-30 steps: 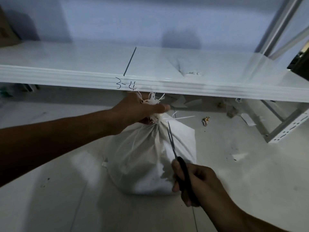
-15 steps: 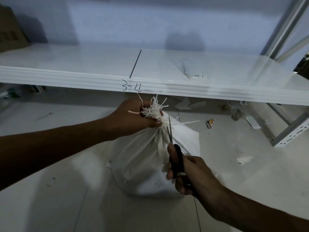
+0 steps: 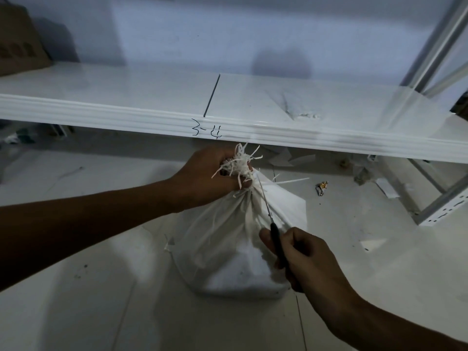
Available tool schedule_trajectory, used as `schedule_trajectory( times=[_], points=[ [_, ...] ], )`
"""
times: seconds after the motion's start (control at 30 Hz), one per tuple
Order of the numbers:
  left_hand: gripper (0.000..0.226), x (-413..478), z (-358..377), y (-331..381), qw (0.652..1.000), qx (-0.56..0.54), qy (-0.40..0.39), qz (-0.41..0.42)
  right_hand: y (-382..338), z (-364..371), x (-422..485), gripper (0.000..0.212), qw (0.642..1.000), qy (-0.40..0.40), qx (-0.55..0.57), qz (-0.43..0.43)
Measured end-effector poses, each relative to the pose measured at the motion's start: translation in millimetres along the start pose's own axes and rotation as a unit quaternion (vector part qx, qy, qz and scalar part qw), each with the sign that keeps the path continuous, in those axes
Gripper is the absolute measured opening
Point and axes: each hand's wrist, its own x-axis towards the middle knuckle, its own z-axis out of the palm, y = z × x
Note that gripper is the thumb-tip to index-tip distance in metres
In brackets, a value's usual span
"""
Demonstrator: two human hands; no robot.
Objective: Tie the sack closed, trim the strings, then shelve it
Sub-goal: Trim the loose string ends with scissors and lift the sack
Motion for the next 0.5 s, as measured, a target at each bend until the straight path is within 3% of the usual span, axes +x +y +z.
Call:
schedule_trajectory(
  times=[0.13, 0.37, 0.5],
  points=[
    [0.018, -0.7, 5.9, 2.3, 0.999, -0.037, -0.002, -0.006, -3.3, 5.6, 10.5, 0.066, 0.999, -0.016, 0.011, 0.034],
    [0.018, -0.8, 11.9, 1.7, 0.998, -0.059, 0.014, -0.031, -2.4, 10.6, 21.1, 0.061, 0.982, -0.076, 0.143, 0.1],
    [0.018, -1.8, 12.6, 3.1, 0.996, -0.077, 0.014, -0.035, -2.8, 9.5, 23.6, 0.051, 0.982, -0.077, 0.139, 0.1]
  ],
)
